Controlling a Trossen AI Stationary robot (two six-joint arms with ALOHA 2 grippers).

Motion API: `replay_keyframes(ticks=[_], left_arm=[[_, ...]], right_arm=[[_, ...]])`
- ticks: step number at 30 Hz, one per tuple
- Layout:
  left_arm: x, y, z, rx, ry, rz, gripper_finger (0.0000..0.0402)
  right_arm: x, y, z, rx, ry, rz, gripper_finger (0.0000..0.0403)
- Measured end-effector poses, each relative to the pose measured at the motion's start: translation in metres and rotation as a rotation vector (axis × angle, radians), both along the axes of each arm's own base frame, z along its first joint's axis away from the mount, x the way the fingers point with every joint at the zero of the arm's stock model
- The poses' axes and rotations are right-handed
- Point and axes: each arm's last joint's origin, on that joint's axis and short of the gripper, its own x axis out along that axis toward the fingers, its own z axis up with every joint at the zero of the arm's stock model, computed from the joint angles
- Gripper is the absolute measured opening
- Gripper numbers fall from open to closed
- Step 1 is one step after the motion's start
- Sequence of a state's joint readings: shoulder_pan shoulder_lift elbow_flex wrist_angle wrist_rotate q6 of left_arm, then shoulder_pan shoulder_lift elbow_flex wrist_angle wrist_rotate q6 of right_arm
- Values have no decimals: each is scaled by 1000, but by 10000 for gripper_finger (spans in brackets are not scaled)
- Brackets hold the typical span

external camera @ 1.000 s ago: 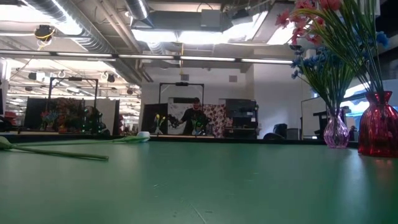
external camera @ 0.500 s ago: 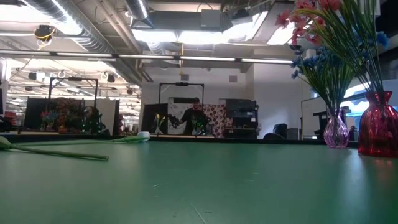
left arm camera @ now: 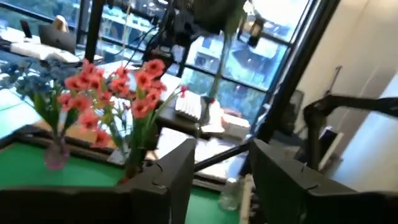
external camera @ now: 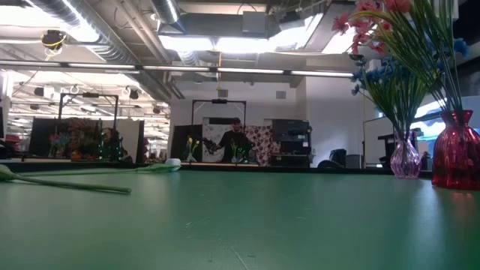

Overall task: Sort flowers into vase by color
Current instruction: Put the pink flowers into the red vase

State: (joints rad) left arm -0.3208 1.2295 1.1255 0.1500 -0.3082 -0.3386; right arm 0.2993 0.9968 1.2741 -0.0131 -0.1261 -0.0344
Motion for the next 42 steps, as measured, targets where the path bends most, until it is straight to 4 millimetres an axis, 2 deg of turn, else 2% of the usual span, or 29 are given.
replay_keyframes(ticks=[3, 6, 12, 18, 24, 30, 36, 42], left_arm=[[-10, -1, 8, 2, -31, -16, 160], [-16, -1, 17, -12, -92, -26, 161], [-17, 0, 23, -44, -153, -23, 162], [-16, 2, 23, -54, -152, 9, 162], [-14, 6, 20, -37, -129, 25, 162], [-13, 6, 19, 22, -124, 38, 162], [-13, 6, 19, 63, -118, 41, 162], [-13, 7, 19, 116, -116, 63, 162]], right_arm=[[-17, 7, -7, -109, 61, 109, 9], [-42, 10, -16, -188, 161, 118, 5], [-87, 8, -27, -244, 284, 165, 4], [-118, 1, -44, -344, 419, 263, 3], [-134, -11, -54, -403, 478, 249, 3], [-146, -29, -69, -353, 370, 173, 3], [-159, -48, -99, -250, 276, 160, 3], [-160, -52, -128, -222, 230, 93, 3]])
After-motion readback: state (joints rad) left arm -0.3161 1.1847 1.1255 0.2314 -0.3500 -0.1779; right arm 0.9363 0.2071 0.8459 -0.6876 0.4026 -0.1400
